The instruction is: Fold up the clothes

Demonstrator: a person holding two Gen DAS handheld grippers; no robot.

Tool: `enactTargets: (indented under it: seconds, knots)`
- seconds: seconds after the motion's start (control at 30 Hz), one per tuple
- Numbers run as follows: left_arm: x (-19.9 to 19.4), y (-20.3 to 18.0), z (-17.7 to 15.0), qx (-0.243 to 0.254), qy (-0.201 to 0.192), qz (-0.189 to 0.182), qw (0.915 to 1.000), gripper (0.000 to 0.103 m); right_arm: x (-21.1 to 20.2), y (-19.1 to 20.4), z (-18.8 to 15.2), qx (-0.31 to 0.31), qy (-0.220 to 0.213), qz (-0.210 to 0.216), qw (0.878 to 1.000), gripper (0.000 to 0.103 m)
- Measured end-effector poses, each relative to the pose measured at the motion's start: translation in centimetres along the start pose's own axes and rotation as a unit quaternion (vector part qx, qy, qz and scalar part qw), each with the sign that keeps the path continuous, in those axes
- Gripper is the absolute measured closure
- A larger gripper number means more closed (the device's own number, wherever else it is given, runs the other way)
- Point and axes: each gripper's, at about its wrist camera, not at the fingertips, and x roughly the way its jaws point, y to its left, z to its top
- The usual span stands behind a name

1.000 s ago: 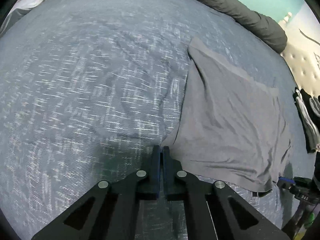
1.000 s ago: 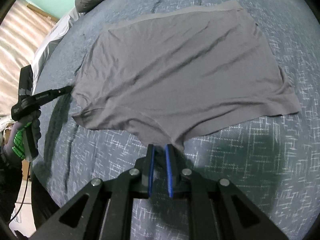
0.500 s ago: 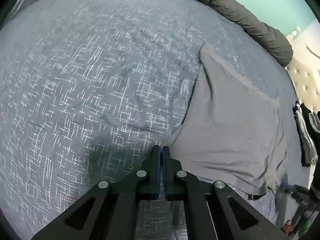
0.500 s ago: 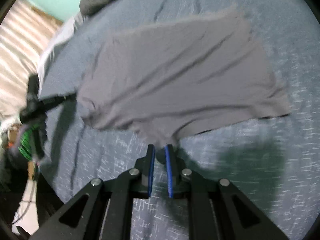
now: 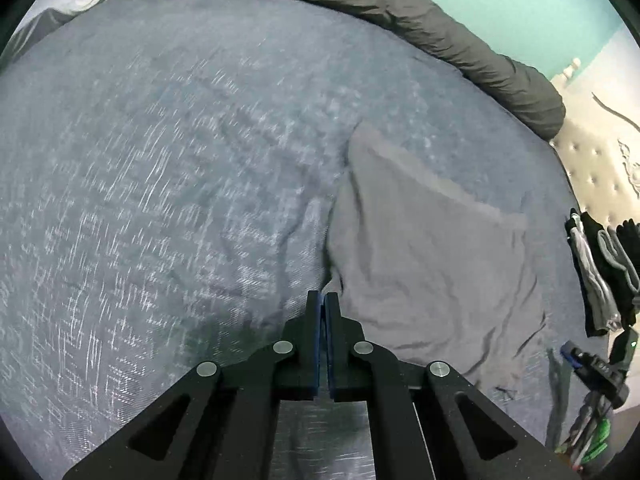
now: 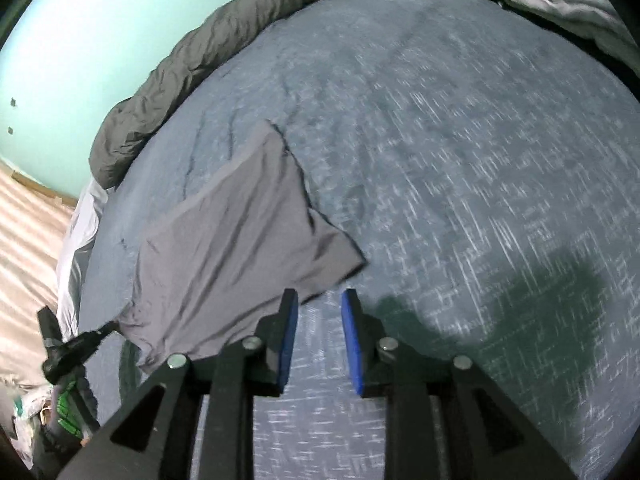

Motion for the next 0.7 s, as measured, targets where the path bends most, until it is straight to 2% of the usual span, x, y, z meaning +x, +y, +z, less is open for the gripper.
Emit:
enactTargets:
  seconds: [0.07,0.13,0.2,0.33,0.47,0.53,0.57,0.6,0.7]
  knots:
    - [-0.1,-0.5,0.3,0.006,-0.004,-0.002,1.0,0.101,0.4,-0.3,-0.2,0.005,0.001,-0.005,1.0,0.08]
    - [-0.2,-1.0,0.6,0.012,-0.008,-0.004,0.9999,0.101,0.8,-0.5,-0.3,0.014,-0.003,-0.013,1.0,0.071]
    - [-0.7,-1.5,0.5,0.018,-0.011,-0.003,0.9998,0.101,0.8,-1.1,-0.1,0.024,-0.01,-0.015,1.0,0.066]
    - [-1.0,-1.5,0.3,0.022,-0.008,0.002,0.9997,0.101,1.3,-1.4,1.0,0.031,-0.021,-0.022,0.999,0.062]
    - [-0.7,-1.0,0.1,0.016,-0.002,0.007,0.9998,0.101,3.3,-1.3,1.9,0.017,-0.005,-0.024,1.0,0.061]
    - [-0.7,-0.6,0.0,0.014,0.0,0.009,0.9999,0.101,4.0,-1.1,2.1,0.008,-0.001,-0.029,1.0,0.071]
    - [-0.7,-0.5,0.0,0.013,0.001,0.009,0.9999,0.101,4.3,-1.1,2.2,0.003,0.001,-0.032,0.999,0.09]
    - [-0.8,-0.3,-0.1,0.013,0.001,0.01,0.9999,0.101,4.3,-1.2,2.2,0.006,-0.001,-0.031,0.999,0.1]
    - [-0.9,0.2,0.0,0.012,0.001,0.011,0.9999,0.101,3.3,-2.0,2.1,0.027,-0.014,-0.022,0.999,0.103]
